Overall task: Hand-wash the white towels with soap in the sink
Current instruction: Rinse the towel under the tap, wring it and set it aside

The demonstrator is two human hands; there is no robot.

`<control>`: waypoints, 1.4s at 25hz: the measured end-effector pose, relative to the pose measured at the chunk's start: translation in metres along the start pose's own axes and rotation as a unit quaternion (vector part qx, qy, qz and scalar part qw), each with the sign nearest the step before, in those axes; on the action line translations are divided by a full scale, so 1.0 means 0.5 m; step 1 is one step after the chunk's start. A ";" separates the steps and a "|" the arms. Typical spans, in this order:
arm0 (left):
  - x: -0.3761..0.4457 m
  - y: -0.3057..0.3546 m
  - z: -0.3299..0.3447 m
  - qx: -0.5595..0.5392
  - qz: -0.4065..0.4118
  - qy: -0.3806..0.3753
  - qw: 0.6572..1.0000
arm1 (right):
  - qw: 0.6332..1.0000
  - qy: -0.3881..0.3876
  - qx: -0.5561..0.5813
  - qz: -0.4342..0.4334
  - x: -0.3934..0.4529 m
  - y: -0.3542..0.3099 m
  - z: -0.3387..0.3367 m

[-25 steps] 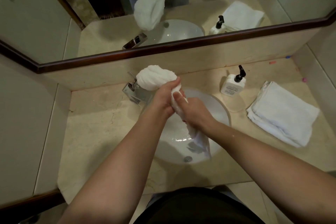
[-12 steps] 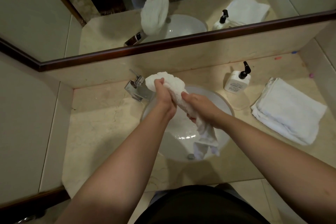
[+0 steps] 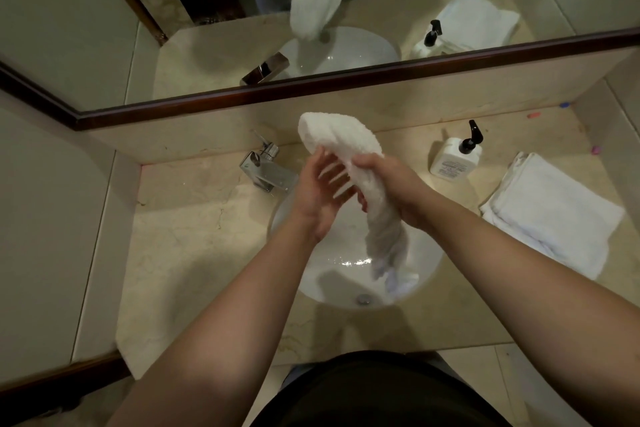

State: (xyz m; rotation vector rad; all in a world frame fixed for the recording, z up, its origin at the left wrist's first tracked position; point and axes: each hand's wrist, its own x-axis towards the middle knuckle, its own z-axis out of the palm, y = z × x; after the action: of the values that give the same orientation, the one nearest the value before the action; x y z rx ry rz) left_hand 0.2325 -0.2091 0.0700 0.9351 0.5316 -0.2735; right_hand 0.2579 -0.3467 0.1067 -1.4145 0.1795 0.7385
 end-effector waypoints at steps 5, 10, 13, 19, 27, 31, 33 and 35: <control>-0.005 0.017 0.013 -0.108 -0.074 -0.207 0.970 | 0.959 -0.210 0.161 0.098 0.000 -0.008 0.025; 0.017 0.071 0.040 -0.140 0.004 -0.146 0.979 | 0.904 -0.287 0.253 0.192 0.011 -0.015 0.031; 0.035 0.078 0.032 -0.035 -0.007 0.036 0.999 | 0.980 -0.142 0.015 0.140 0.001 -0.028 0.033; 0.022 0.086 -0.003 -0.014 -0.040 0.021 0.999 | 0.996 -0.007 -0.029 0.081 -0.011 -0.007 0.064; -0.001 0.068 -0.002 -0.144 -0.002 -0.072 0.987 | 0.937 -0.226 0.195 0.180 0.012 -0.037 0.050; 0.017 0.097 -0.006 -0.077 0.004 -0.010 0.997 | 0.942 -0.214 0.170 0.196 0.001 -0.030 0.055; 0.016 0.099 0.005 -0.011 -0.033 0.089 0.995 | 0.976 -0.145 0.058 0.152 -0.004 -0.018 0.063; 0.011 0.089 0.008 0.015 -0.070 0.131 0.989 | 0.990 -0.063 -0.038 0.118 -0.009 0.000 0.082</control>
State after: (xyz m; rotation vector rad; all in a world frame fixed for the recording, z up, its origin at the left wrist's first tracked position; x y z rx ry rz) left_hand 0.2579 -0.1868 0.0995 0.9703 0.8387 -0.2864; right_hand 0.2416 -0.3100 0.1165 -1.4277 0.2239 1.0364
